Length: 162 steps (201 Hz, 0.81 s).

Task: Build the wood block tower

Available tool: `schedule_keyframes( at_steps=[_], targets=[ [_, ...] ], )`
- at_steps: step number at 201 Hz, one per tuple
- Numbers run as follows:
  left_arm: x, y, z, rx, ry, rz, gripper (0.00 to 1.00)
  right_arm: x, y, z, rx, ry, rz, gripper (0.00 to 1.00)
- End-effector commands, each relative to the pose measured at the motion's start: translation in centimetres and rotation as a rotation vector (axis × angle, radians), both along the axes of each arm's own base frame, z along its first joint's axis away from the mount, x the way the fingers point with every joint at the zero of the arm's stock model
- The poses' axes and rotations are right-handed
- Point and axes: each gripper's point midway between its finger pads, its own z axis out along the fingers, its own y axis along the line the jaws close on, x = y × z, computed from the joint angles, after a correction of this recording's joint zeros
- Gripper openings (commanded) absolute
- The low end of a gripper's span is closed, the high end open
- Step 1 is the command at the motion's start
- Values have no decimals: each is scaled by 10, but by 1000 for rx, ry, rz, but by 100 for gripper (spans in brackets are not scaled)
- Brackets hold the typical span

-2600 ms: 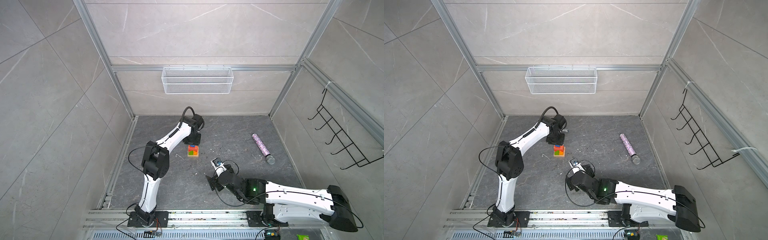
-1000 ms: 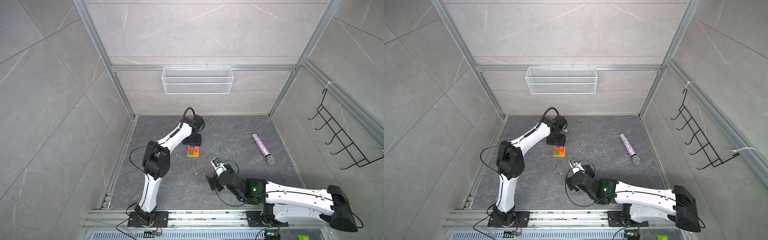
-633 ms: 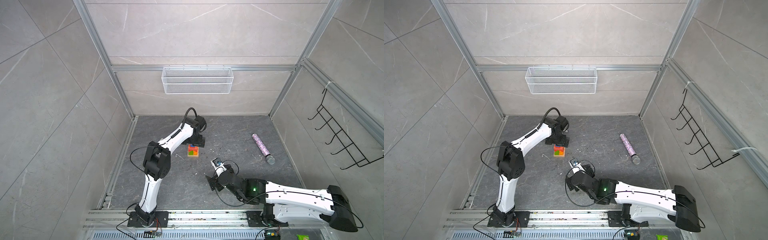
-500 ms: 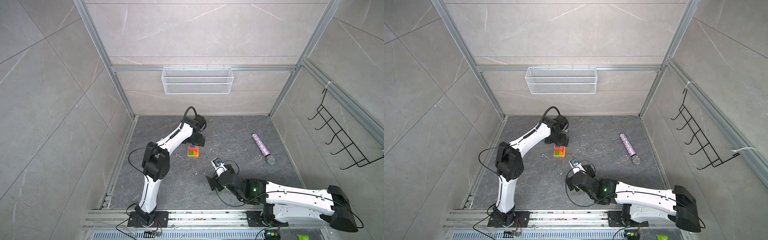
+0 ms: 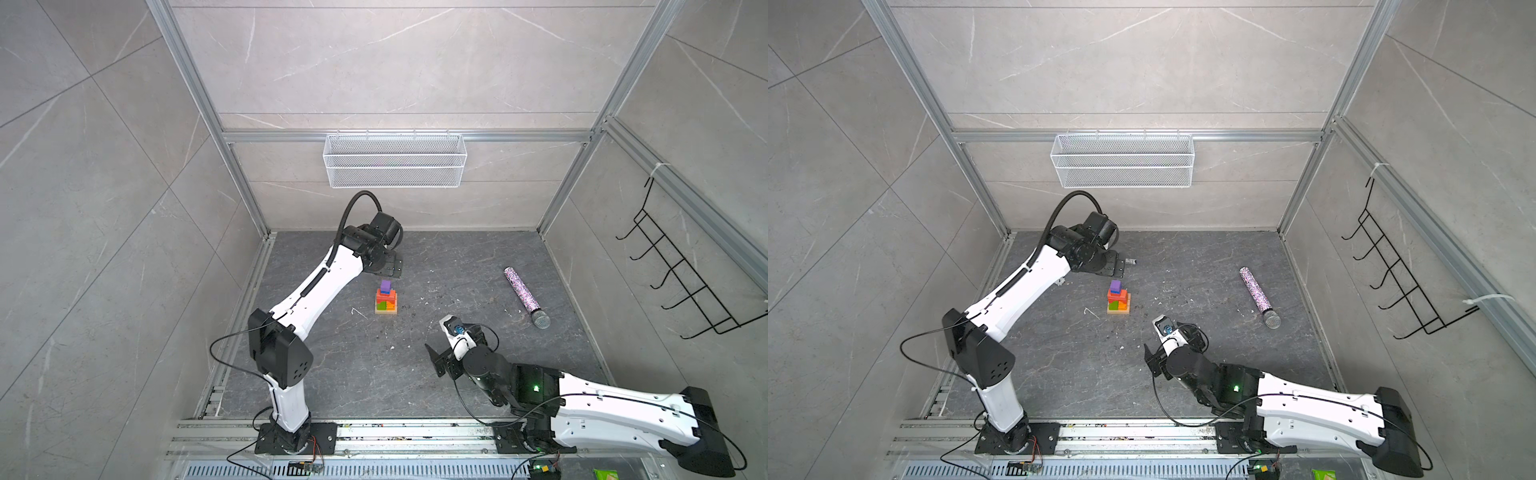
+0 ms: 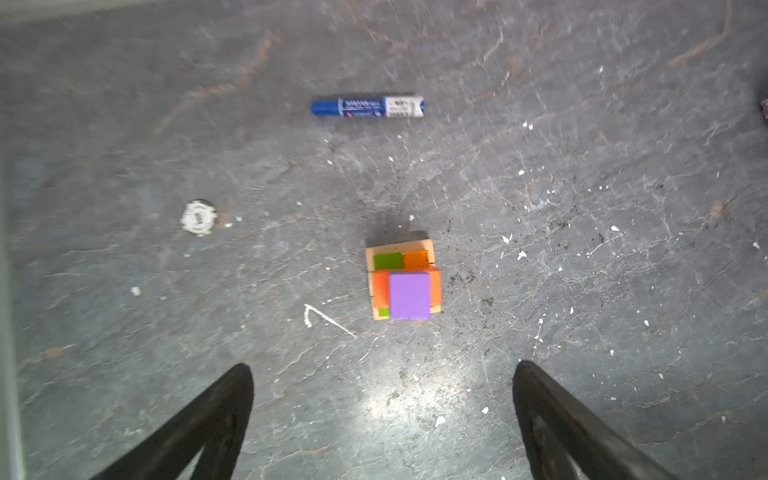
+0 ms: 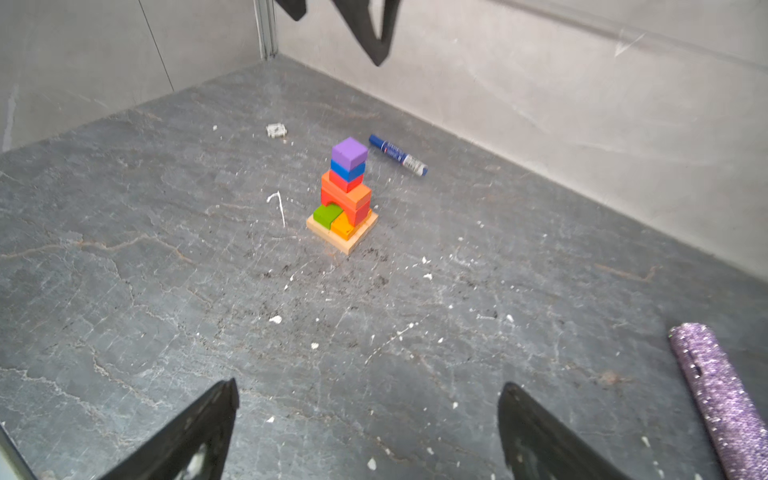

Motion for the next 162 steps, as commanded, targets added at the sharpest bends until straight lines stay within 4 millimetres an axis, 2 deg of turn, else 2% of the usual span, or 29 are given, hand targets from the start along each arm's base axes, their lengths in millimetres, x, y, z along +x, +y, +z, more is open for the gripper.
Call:
schedule_keyframes(
  at_steps=[1, 28, 56, 74, 91, 116, 129, 150, 162],
  targets=[
    [1, 20, 42, -28, -165, 14, 100, 6, -10, 17, -43, -113, -9, 100],
    [3, 42, 52, -81, -257, 19, 100, 20, -29, 22, -111, -167, -88, 100],
    [10, 71, 43, -140, -310, 27, 100, 44, -52, 27, -115, -195, -189, 100],
    [13, 91, 34, -115, -350, 25, 100, 62, -70, 27, -109, -194, -261, 100],
    [15, 111, 19, -76, -378, 34, 100, 81, -88, 24, -113, -185, -342, 100],
    [21, 153, 2, -14, -421, 106, 100, 111, -116, 15, -142, -188, -470, 100],
    [24, 165, -7, -16, -437, 118, 99, 123, -130, 12, -131, -194, -537, 100],
    [28, 187, -37, -6, -407, 149, 99, 138, -163, 4, -41, -205, -654, 100],
    [26, 207, -59, 23, -385, 198, 99, 143, -185, -5, 0, -199, -727, 100]
  ],
)
